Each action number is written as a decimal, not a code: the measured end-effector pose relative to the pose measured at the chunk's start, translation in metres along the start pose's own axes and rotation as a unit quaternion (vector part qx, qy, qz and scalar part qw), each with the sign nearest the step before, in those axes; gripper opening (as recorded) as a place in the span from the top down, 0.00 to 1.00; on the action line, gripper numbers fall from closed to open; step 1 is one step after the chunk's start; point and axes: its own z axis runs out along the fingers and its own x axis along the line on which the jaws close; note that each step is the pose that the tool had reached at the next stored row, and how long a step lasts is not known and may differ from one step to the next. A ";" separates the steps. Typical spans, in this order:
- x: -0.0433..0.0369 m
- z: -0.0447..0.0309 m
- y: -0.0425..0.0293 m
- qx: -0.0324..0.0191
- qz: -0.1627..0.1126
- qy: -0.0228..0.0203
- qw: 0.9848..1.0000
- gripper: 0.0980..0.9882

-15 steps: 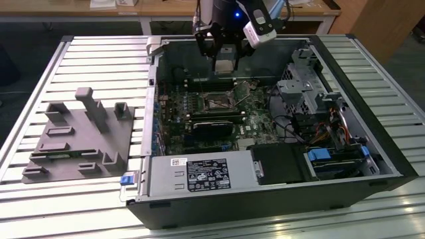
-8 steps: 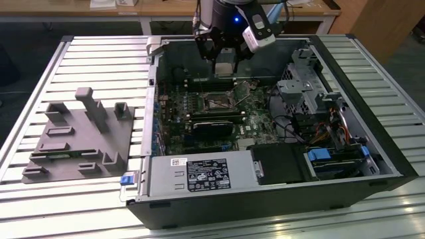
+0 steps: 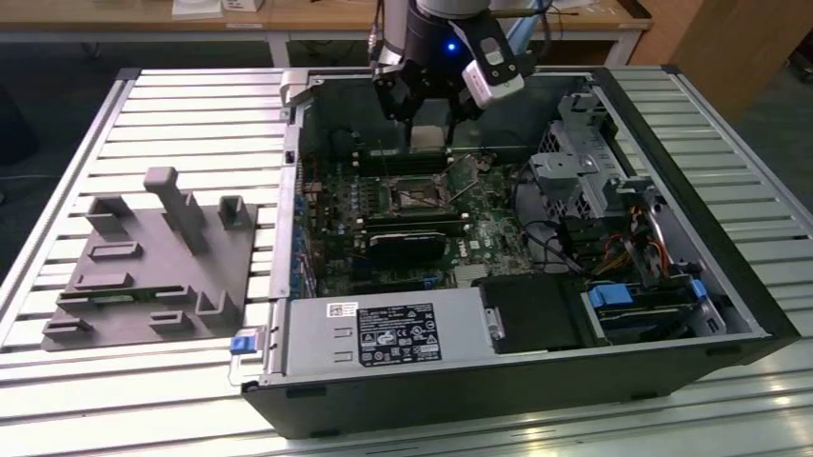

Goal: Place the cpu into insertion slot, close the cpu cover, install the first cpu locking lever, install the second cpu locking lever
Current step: 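Place the cpu into insertion slot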

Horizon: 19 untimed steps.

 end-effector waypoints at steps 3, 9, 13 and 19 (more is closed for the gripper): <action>-0.0001 0.0037 -0.0003 0.000 0.000 0.000 1.000 0.51; -0.0003 0.0142 -0.0013 0.000 0.000 0.000 1.000 0.51; -0.0004 0.0216 -0.0019 0.000 0.000 0.000 1.000 0.51; -0.0006 0.0324 -0.0029 0.000 0.000 0.000 1.000 0.51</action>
